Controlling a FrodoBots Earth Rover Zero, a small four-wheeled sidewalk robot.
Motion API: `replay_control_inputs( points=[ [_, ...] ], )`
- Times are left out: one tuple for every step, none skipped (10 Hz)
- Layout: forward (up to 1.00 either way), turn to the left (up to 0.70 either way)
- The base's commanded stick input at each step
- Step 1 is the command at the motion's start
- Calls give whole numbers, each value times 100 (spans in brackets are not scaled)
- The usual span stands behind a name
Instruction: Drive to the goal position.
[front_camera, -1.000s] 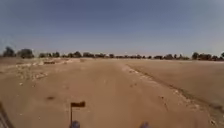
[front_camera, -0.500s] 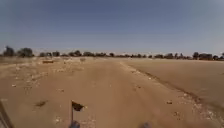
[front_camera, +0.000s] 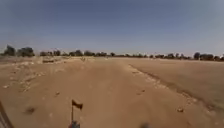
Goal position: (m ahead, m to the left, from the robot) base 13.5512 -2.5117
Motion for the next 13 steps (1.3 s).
replay_control_inputs(
  points=[
    [50,0],
    [50,0],
    [50,0],
    [50,0],
    [50,0],
    [50,0],
    [50,0],
    [50,0],
    [50,0],
    [50,0],
    [50,0],
    [50,0],
    [50,0]
  ],
)
